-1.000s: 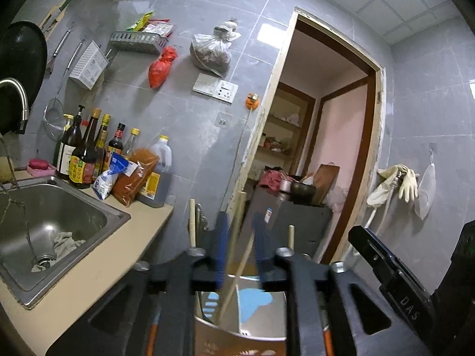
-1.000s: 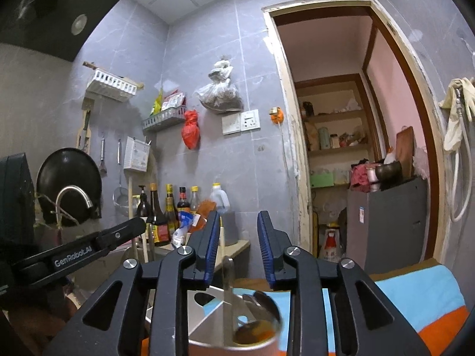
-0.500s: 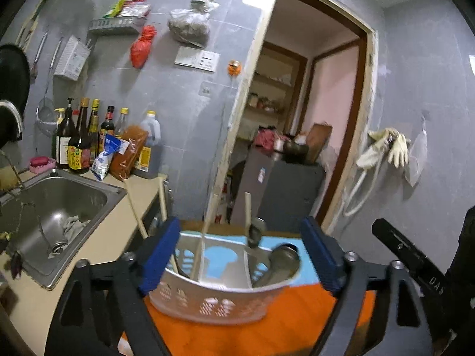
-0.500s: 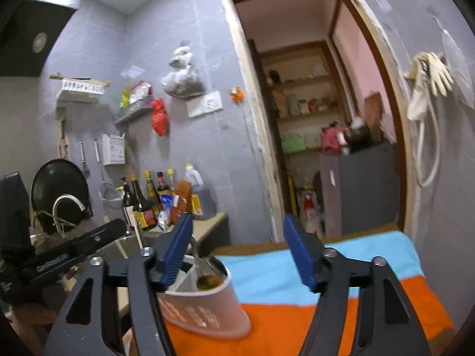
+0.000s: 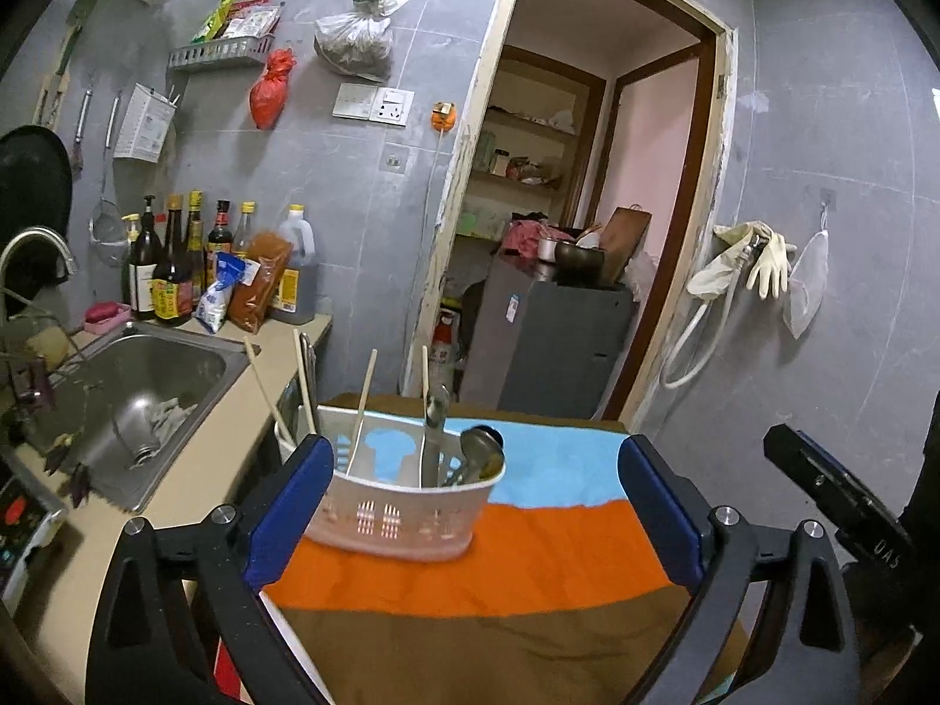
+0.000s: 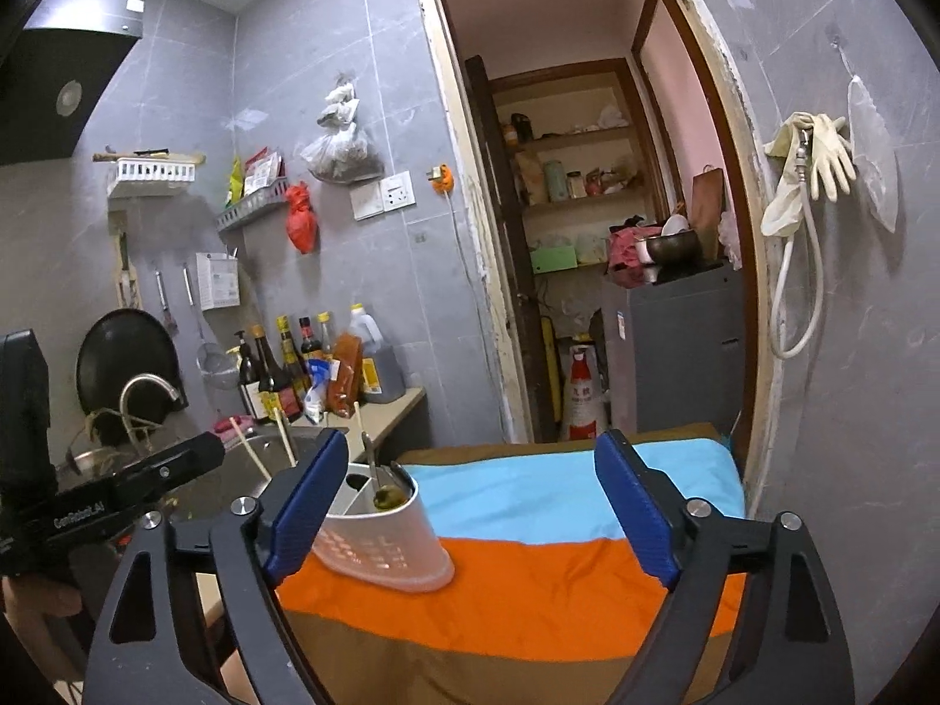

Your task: Organize utensils

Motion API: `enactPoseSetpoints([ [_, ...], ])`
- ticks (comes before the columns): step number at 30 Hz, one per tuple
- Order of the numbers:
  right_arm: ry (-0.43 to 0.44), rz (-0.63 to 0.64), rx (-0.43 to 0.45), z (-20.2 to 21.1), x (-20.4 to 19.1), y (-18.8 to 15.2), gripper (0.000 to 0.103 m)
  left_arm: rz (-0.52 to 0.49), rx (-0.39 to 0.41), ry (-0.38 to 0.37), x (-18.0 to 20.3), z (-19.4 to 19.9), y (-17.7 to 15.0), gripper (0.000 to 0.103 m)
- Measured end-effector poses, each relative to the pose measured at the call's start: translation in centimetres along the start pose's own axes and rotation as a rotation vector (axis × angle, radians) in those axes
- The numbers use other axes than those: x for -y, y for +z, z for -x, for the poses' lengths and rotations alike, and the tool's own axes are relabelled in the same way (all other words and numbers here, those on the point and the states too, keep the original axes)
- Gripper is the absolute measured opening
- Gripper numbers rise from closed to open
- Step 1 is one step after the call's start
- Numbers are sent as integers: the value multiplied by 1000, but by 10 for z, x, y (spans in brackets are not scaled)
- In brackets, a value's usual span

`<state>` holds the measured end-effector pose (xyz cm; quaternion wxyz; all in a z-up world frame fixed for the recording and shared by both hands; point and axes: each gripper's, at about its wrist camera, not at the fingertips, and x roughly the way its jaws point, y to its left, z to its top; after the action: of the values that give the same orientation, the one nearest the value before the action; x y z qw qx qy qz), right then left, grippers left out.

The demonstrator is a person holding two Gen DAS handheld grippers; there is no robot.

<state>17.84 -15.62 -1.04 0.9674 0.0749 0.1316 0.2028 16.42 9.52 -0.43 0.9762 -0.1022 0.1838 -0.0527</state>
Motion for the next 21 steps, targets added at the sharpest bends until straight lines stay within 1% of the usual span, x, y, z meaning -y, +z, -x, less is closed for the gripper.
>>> enactPoseSetpoints([
  [2,-6,6,-9,11,2,1,89,-13,-11,17,7,9,-3,95],
  [3,-8,9,-13,15,2,1,92,-19,-17,26,11,13,-5,95],
  [4,-11,12,-17,21,3,1,98,-24,-25,38,14,19,-8,95],
  [6,-14,14,-19,33,4,0,102,-27,-30,52,17,28,-12,95],
  [13,-17,39,-51,71,2,-13,103,-35,-28,111,26,60,-34,95],
  [17,-25,63,-70,93,-2,-24,103,-57,-22,124,29,75,-46,95],
  [21,-31,72,-84,109,-6,-34,103,-72,-25,113,32,89,-58,95],
])
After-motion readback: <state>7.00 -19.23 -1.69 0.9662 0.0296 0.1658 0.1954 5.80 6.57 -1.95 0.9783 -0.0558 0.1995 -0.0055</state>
